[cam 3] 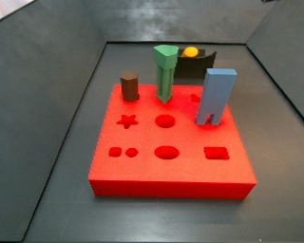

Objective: Pick up the oval object. Move up. Place the oval object on the fixture. Regrasp the oval object. Move to above the board. Insert the oval object.
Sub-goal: Regrasp the oval object.

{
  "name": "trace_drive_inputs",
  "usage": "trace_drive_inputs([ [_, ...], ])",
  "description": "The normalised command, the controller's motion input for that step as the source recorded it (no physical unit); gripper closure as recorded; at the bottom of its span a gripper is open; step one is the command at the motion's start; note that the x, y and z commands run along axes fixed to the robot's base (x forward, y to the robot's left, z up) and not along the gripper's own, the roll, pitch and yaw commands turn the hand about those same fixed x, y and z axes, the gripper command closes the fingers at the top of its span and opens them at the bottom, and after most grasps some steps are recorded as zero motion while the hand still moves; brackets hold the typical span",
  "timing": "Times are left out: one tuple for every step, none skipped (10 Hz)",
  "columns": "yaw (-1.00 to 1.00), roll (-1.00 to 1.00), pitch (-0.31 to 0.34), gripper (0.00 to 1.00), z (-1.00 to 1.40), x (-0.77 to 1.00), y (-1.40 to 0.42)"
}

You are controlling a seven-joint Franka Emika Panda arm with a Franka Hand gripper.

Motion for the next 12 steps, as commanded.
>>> trace_drive_inputs([
  [0.13,0.95,0.142,0.00,-0.01,0.09,-0.04],
  [0.15,0.69,0.126,0.00,-0.01,0.09,-0.04],
  [0.15,0.55,0.115,0.00,-0.01,0.09,-0.04],
  [0.16,0.32,0.090,0.00,-0.01,0.08,-0.03],
  [0.17,0.22,0.060,0.00,0.00,0.07,-0.02],
  [0.15,0.12,0.038,0.00,-1.00,0.03,0.08],
  [0.14,0.11,0.028,0.00,-1.00,0.03,0.08],
  [0.13,0.10,-0.019,0.00,-1.00,0.04,0.07],
  [0.12,0.08,-0.049,0.00,-1.00,0.05,0.07],
  [0.10,0.07,-0.078,0.00,-1.00,0.06,0.06],
  [0.07,0.07,-0.101,0.00,-1.00,0.07,0.06],
  [0.04,0.07,-0.107,0.00,-1.00,0.08,0.05],
])
